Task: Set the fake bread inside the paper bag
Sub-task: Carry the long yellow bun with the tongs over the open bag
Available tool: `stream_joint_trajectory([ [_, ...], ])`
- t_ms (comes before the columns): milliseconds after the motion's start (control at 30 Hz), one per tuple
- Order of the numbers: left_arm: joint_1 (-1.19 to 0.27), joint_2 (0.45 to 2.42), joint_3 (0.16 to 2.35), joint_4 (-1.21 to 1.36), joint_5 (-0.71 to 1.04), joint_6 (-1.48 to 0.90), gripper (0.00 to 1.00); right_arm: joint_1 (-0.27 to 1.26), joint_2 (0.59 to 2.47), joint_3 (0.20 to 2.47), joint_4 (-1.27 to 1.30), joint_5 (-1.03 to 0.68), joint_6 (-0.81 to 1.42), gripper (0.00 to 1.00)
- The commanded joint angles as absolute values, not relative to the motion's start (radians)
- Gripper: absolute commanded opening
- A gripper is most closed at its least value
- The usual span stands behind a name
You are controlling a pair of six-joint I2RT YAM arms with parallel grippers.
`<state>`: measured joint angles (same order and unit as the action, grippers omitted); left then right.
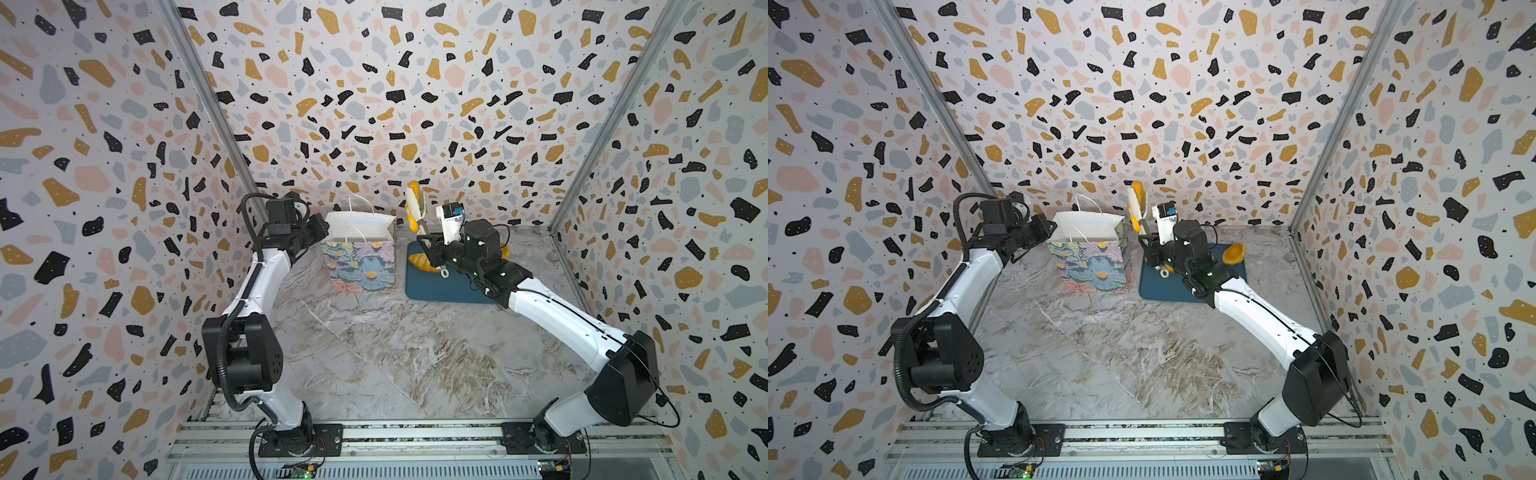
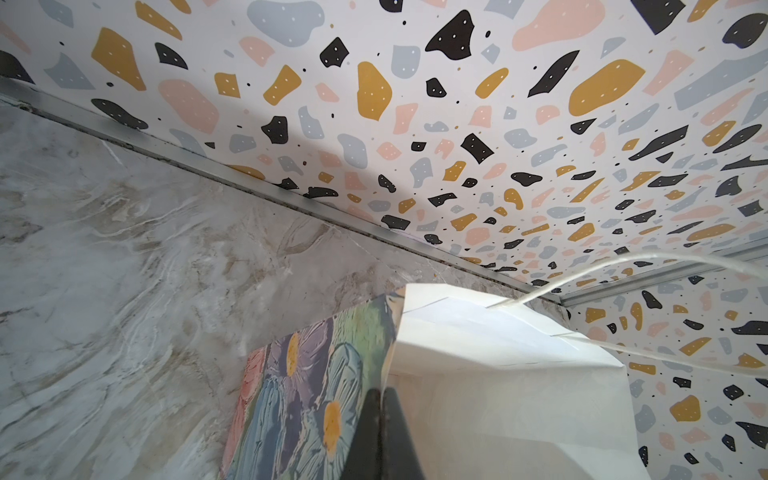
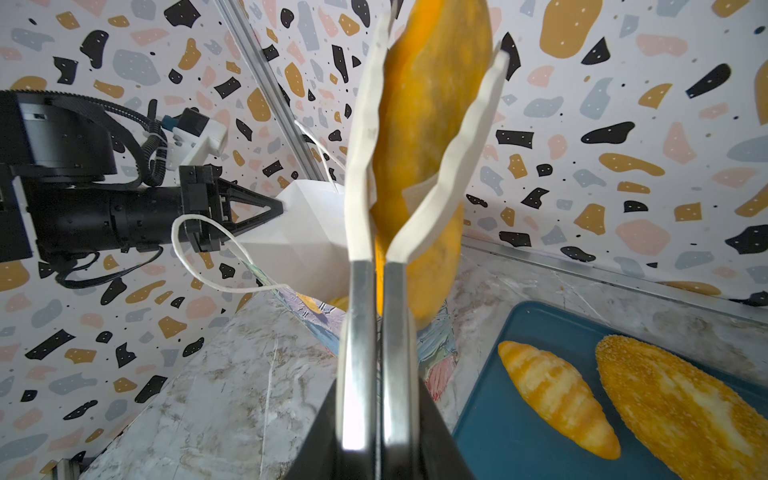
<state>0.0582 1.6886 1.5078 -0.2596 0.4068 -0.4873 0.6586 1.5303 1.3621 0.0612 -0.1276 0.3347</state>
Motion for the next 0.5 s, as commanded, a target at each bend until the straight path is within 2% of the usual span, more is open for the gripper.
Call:
stream_joint_trajectory([
  [0,0.061,1.663,1.495,-0.227,0.417,-0.487,0.00,0.675,1.528,1.431,0.124,-0.143,0.308,0.19],
  [467,0.061,1.659,1.493,-0.224,0.422,-0.489,0.00,0.706,1.605,1.510,0.160,-0.173,0.291,0.19],
])
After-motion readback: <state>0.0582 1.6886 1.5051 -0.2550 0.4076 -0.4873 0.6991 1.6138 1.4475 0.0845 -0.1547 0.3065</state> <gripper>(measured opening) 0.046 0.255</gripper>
